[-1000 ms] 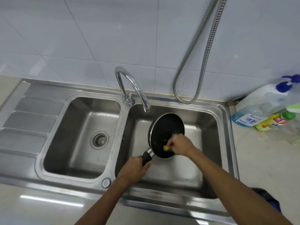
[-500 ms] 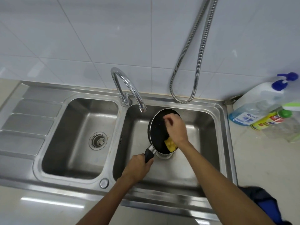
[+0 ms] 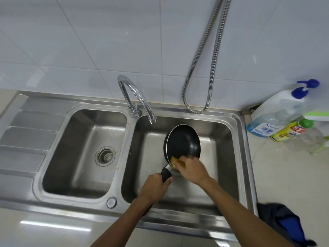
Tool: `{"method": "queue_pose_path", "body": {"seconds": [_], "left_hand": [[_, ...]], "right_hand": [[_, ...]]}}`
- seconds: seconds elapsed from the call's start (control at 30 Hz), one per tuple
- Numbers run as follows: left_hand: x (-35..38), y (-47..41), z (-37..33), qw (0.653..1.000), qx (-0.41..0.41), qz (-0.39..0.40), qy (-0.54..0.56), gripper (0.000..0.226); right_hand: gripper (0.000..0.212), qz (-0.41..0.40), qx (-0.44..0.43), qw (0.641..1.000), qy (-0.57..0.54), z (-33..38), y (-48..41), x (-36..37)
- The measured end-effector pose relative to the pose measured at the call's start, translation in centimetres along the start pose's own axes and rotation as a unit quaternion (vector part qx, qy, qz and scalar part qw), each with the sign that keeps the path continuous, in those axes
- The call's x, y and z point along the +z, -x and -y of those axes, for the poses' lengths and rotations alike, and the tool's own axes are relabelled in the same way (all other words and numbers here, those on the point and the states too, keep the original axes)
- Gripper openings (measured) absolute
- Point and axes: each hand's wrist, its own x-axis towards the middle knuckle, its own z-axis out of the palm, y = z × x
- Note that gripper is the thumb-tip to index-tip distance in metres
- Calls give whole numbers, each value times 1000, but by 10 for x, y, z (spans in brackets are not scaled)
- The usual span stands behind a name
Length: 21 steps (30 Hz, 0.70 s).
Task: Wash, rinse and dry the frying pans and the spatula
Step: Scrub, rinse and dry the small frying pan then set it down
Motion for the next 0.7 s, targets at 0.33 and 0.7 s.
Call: {"method": "queue_pose_path", "body": {"seconds": [0.33,0.7], "left_hand": [[-18,3,-20,999,6,3,45,40],[-7,0,-10,997,-4,37,67,38]], "right_hand": [[38,-148,48,988,-18,34,-85,-46],[44,32,81,992,-91,38,-12,-3]]}}
